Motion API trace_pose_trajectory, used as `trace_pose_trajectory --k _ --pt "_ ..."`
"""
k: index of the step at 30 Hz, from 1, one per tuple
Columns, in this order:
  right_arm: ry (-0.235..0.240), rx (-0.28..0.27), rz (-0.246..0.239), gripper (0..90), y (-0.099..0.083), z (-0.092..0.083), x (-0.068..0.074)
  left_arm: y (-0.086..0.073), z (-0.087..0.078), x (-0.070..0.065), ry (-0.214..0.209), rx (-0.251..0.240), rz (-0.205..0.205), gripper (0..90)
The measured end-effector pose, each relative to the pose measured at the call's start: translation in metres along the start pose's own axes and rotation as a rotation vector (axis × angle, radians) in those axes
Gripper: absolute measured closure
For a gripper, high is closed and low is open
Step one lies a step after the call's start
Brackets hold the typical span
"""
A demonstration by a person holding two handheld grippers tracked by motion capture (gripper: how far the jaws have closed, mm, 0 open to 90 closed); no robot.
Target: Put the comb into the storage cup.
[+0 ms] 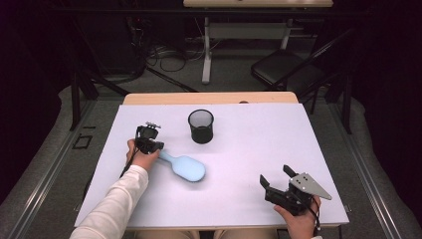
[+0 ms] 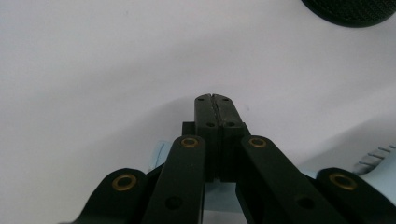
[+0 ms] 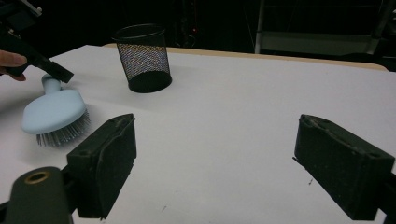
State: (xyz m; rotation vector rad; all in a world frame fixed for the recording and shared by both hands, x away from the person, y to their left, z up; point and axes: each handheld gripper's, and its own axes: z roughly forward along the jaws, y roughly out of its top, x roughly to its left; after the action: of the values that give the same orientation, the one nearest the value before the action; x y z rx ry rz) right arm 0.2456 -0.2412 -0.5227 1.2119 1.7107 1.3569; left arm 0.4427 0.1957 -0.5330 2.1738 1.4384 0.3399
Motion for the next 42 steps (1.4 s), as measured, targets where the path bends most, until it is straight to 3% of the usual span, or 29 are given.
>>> trace_pose_trajectory --k 21,32,42 --pt "0.0 0.002 -0.001 13.1 0.0 0.0 0.0 -0.029 -0.016 0.002 -0.027 -0.014 0.021 90.0" --pt "0.0 0.001 0.001 13.3 0.0 -0.001 0.001 -0.045 -0.027 0.0 -0.042 0.0 0.063 90.0" --pt "0.0 0.001 0.0 13.3 0.0 -0.001 0.001 -0.064 -0.035 -0.005 -0.055 -0.027 0.082 90.0"
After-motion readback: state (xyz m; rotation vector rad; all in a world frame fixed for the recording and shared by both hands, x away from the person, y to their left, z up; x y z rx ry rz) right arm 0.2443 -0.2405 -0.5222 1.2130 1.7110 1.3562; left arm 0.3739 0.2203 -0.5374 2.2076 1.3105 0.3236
